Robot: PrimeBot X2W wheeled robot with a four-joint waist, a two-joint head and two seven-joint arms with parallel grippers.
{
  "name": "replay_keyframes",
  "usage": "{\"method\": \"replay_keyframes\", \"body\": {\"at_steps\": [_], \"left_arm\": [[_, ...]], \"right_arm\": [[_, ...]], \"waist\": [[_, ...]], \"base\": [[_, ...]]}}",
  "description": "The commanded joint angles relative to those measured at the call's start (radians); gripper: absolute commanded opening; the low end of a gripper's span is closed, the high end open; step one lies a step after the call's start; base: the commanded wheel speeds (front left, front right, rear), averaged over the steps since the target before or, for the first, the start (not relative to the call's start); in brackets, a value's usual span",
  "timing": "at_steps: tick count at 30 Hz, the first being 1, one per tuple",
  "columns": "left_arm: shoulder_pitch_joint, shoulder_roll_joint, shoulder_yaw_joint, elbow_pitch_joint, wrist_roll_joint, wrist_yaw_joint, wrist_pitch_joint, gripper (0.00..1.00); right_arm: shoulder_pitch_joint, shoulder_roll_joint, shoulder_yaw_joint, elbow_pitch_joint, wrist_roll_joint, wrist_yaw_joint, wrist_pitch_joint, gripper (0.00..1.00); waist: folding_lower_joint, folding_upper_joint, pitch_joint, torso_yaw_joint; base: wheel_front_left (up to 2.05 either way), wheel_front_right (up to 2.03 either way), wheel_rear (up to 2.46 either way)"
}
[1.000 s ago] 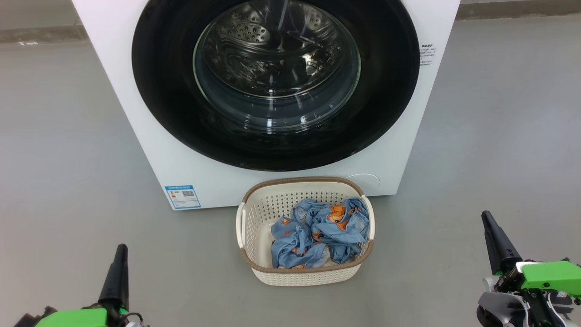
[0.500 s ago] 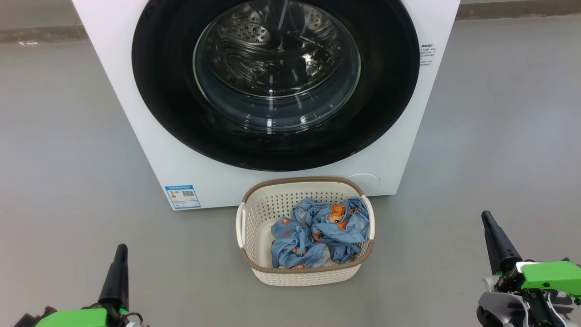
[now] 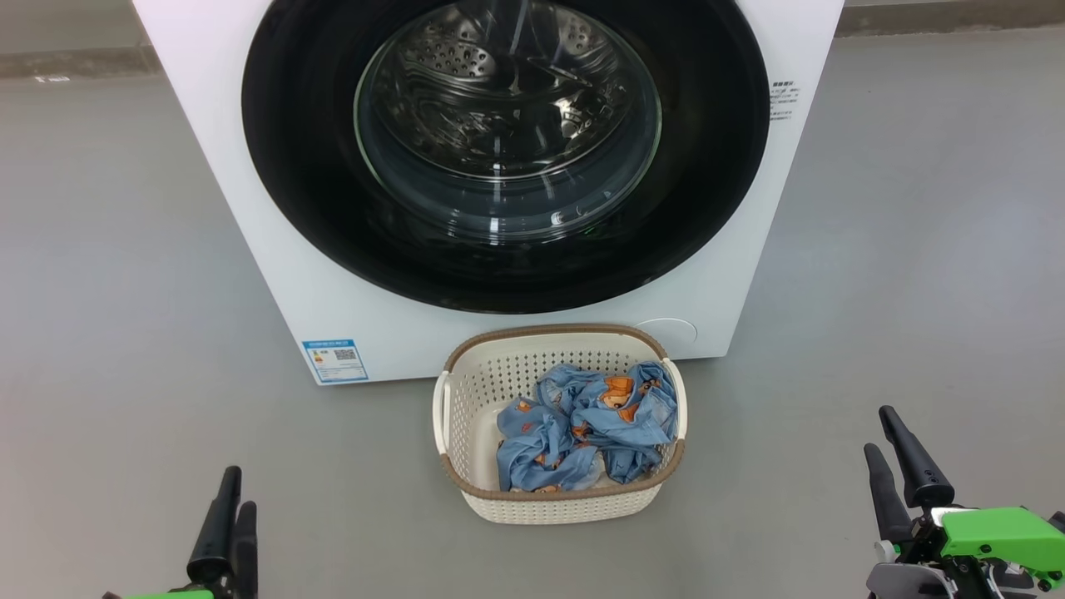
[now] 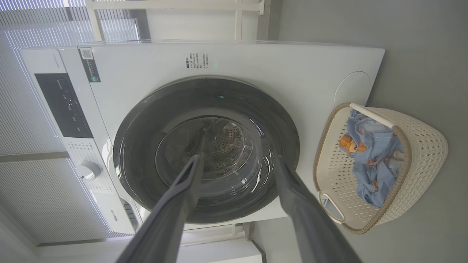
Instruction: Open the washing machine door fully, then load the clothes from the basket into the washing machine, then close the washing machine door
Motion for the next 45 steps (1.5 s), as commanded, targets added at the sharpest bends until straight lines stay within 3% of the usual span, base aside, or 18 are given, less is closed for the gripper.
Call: {"method": "replay_keyframes", "body": {"at_steps": [1,6,23,45], "left_arm": [[-0.034,0.006,-0.002,-0.030,-0.002,-0.001,-0.014,1.00],[-0.041,0.007,-0.010,-0.041,-0.001,-0.001,-0.028,1.00],[-0.071,0.019,-0.042,-0.061,0.070,-0.002,-0.080,1.00],[-0.105,0.030,-0.066,-0.063,0.434,-0.004,-0.145,1.00]], "right_arm": [[-0.033,-0.008,0.008,-0.031,0.005,0.002,-0.010,1.00],[-0.040,-0.009,0.016,-0.040,0.007,0.002,-0.024,1.00],[-0.068,-0.027,0.059,-0.073,-0.063,0.002,-0.079,1.00],[-0.102,-0.076,0.134,-0.105,-0.380,0.003,-0.145,1.00]], "waist": [[0.0022,0.0000,-0.002,0.000],[0.0001,0.0000,0.000,0.000],[0.0000,0.0000,0.004,-0.002],[0.0000,0.0000,0.007,-0.001]], "base": [[0.00,0.00,0.00],[0.00,0.00,0.00],[0.00,0.00,0.00],[0.00,0.00,0.00]]}}
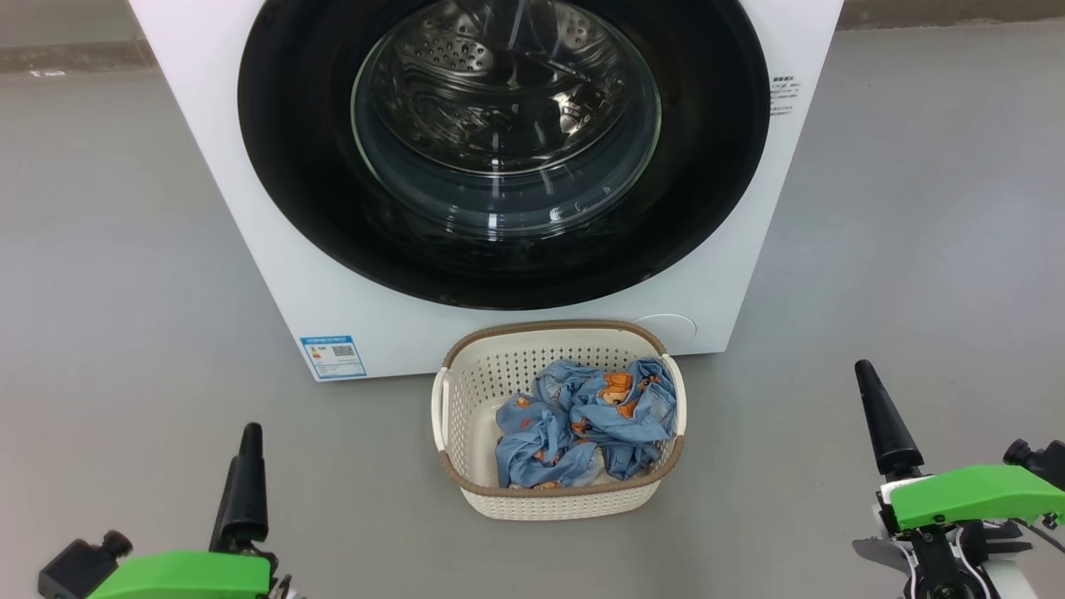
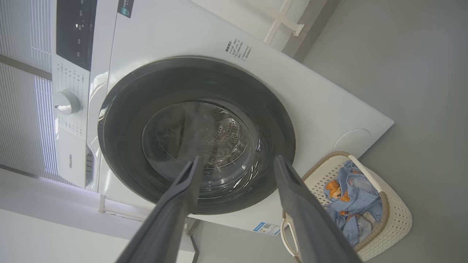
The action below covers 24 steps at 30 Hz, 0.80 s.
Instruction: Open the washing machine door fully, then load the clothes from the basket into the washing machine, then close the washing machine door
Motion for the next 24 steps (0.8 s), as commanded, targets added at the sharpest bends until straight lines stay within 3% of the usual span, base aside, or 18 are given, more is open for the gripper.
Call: {"method": "replay_keyframes", "body": {"at_steps": [1,24], "left_arm": [[-0.059,0.016,0.007,-0.029,0.026,-0.004,-0.010,1.00],[-0.087,0.017,-0.023,-0.013,0.392,-0.005,-0.077,1.00]], "right_arm": [[-0.061,-0.019,0.012,-0.032,-0.030,0.003,-0.011,1.00],[-0.096,-0.070,0.082,-0.026,-0.389,0.004,-0.079,1.00]], "waist": [[0.0000,0.0000,0.000,0.000],[-0.0001,0.0000,-0.005,0.000]], "base": [[0.00,0.00,0.00],[0.00,0.00,0.00]]}}
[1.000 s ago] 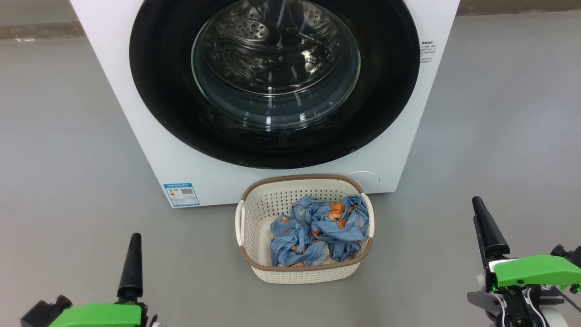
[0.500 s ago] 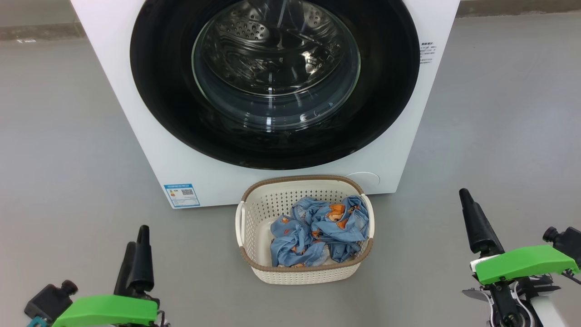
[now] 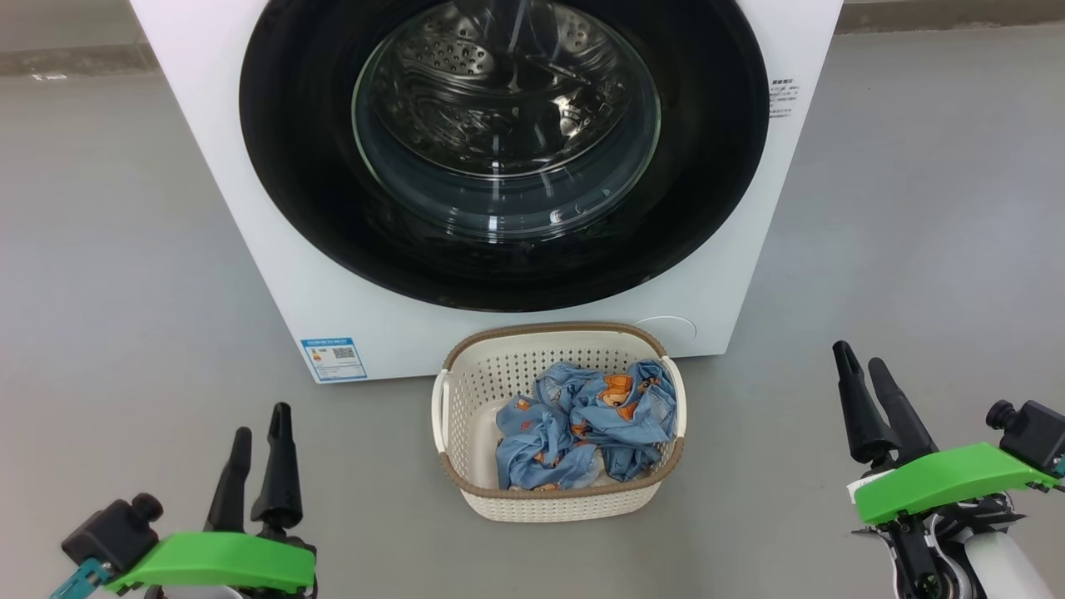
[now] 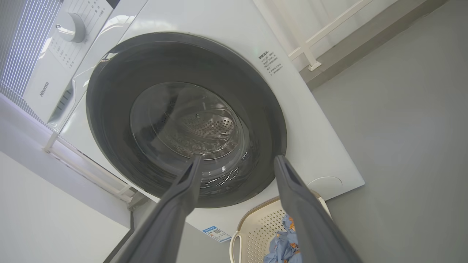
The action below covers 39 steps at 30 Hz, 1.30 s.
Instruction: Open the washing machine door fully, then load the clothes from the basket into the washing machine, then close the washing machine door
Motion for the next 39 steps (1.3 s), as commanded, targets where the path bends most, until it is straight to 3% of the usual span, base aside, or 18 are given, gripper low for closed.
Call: {"method": "replay_keyframes", "body": {"at_steps": [1,39], "left_arm": [[-0.052,0.018,0.014,-0.018,0.048,-0.005,-0.015,1.00],[-0.126,0.021,-0.019,0.036,0.486,-0.007,-0.127,1.00]], "right_arm": [[-0.059,-0.023,0.017,-0.023,-0.047,0.004,-0.018,1.00],[-0.129,-0.071,0.089,0.016,-0.477,0.005,-0.130,1.00]], "waist": [[0.0000,0.0000,0.001,0.000],[0.0000,0.0000,0.014,-0.003]], "base": [[0.00,0.00,0.00],[0.00,0.00,0.00]]}}
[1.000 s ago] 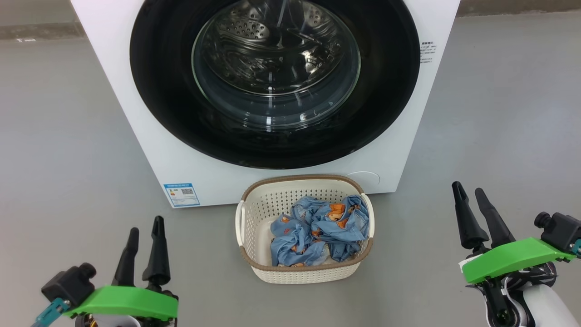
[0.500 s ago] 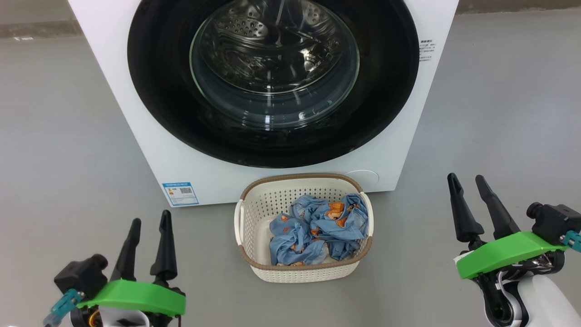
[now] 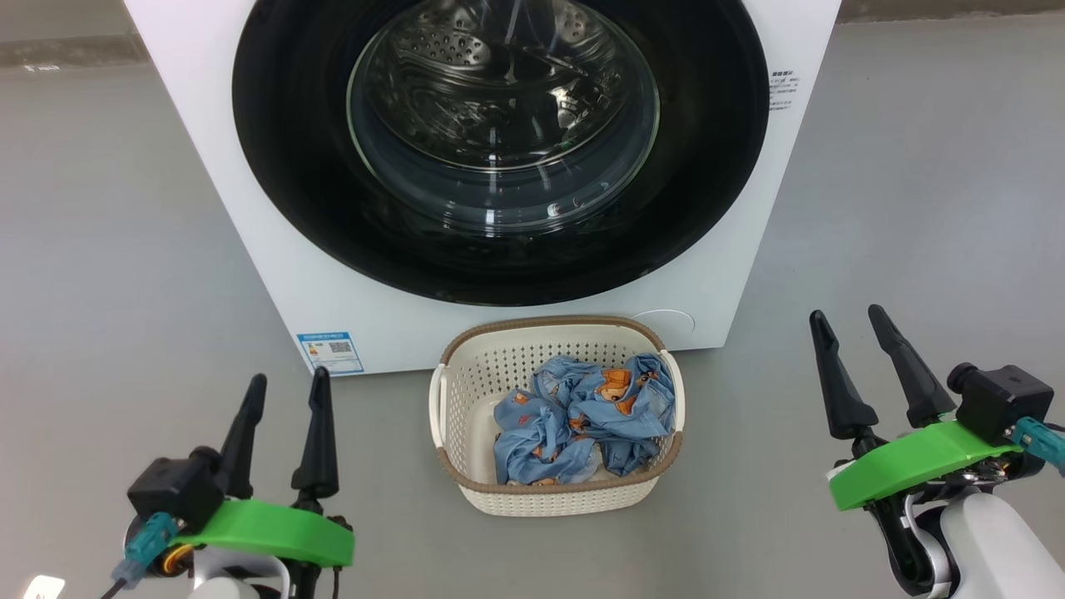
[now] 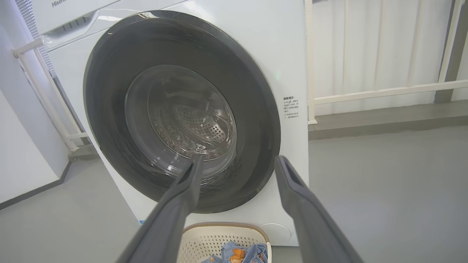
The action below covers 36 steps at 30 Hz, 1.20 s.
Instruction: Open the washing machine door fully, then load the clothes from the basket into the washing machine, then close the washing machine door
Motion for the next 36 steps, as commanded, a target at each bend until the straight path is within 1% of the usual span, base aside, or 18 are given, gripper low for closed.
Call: {"method": "replay_keyframes", "body": {"at_steps": [1,13,36], "left_arm": [[-0.047,0.020,0.023,-0.020,0.033,-0.006,-0.015,1.00],[-0.064,0.023,0.013,-0.014,0.159,-0.007,-0.048,1.00],[-0.064,0.020,0.023,-0.007,0.162,-0.007,-0.048,1.00]], "right_arm": [[-0.048,-0.015,0.025,-0.021,-0.035,0.005,-0.016,1.00],[-0.068,-0.031,0.051,-0.019,-0.154,0.006,-0.049,1.00],[-0.060,-0.027,0.037,-0.026,-0.155,0.006,-0.049,1.00]], "waist": [[0.0000,-0.0001,0.000,0.000],[-0.0001,-0.0001,-0.001,-0.001],[-0.0001,-0.0001,-0.002,-0.006]], "base": [[0.00,0.00,0.00],[0.00,0.00,0.00],[0.00,0.00,0.00]]}}
